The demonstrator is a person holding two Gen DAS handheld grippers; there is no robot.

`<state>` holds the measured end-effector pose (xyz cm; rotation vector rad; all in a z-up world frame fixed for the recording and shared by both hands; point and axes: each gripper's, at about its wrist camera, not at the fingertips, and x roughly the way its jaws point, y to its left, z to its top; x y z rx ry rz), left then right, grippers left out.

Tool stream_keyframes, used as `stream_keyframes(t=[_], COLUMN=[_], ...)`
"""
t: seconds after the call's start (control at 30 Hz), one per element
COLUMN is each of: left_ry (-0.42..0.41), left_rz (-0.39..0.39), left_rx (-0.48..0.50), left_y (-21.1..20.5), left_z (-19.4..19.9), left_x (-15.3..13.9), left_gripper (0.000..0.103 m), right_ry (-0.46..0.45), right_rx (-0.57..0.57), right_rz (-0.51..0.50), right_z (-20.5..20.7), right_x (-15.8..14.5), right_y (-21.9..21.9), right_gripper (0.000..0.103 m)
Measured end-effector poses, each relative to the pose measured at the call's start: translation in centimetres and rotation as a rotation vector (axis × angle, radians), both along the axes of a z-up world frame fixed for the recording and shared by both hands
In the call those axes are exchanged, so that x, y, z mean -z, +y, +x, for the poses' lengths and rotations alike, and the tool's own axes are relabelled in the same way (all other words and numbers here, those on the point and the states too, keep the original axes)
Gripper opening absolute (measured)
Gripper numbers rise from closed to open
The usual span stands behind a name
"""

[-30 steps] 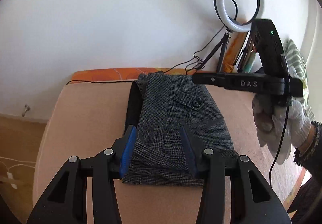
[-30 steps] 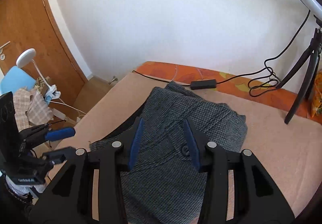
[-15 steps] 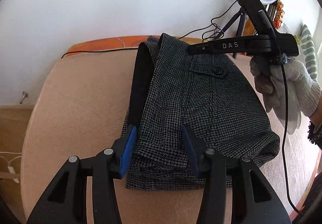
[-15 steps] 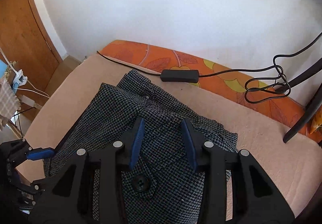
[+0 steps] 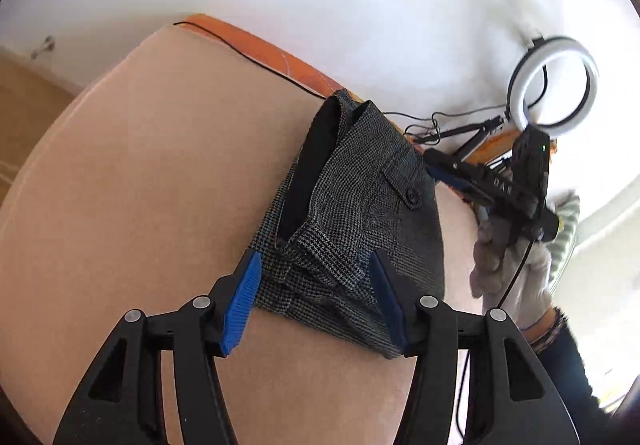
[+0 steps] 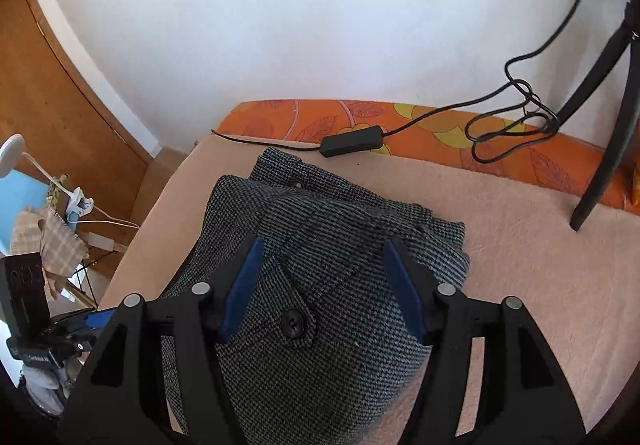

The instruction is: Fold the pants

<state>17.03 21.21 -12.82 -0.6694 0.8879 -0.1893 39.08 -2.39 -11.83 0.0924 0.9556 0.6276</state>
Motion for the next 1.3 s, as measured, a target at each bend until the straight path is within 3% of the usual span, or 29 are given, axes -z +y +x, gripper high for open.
stream_keyframes(t=[0.07, 0.2, 0.5, 0.6, 0.77, 0.93, 1.03, 1.2, 1.3], left_ry=[0.028, 0.097, 0.161, 0.137, 0.052, 0.061, 0.084, 0.08, 0.075], left_rz=[-0.045, -0.194, -0.243, -0.261, -0.432, -0.383, -0.485, -0.458, -0.457], left_rx=[-0.049, -0.116, -0.221, -0.261, -0.369, -0.349, -0.429, -0.41, -0.409], left_y=[0.5, 0.3, -1.8, -1.7, -0.4, -1.2, -1.0, -1.8, -2.0], left_z=[-0.3, -0.6, -0.3, 0.2, -0.1, 0.0, -1.4, 0.2, 1.2], left_x=[-0.1, 1.6, 4.0, 4.7, 5.9, 5.9, 7.0, 6.6, 6.3], left_gripper=[0.055, 0.056, 0.056, 0.056, 0.063, 0.065, 0.065, 0.066, 0.076], right_ry=[0.003, 0.082, 0.214, 0.257, 0.299, 0.321, 0.324, 0.328, 0.323], right_rx=[0.026, 0.063, 0.087, 0.101, 0.123, 0.143, 0.126, 0.135, 0.143], right_rz=[-0.002, 0.1, 0.181, 0.228, 0.297, 0.334, 0.324, 0.335, 0.345], right_z=[-0.6, -1.0, -0.9, -0.7, -0.5, 0.0, -0.3, -0.3, 0.0], right_x=[-0.1, 0.4, 3.3, 4.6, 6.1, 6.8, 6.7, 7.0, 7.0], right_y=[-1.3, -4.3, -6.1, -6.3, -6.7, -6.7, -6.6, -6.9, -6.8], right_gripper=[0.074, 0.077, 0.077, 0.077, 0.077, 0.077, 0.077, 0.077, 0.077])
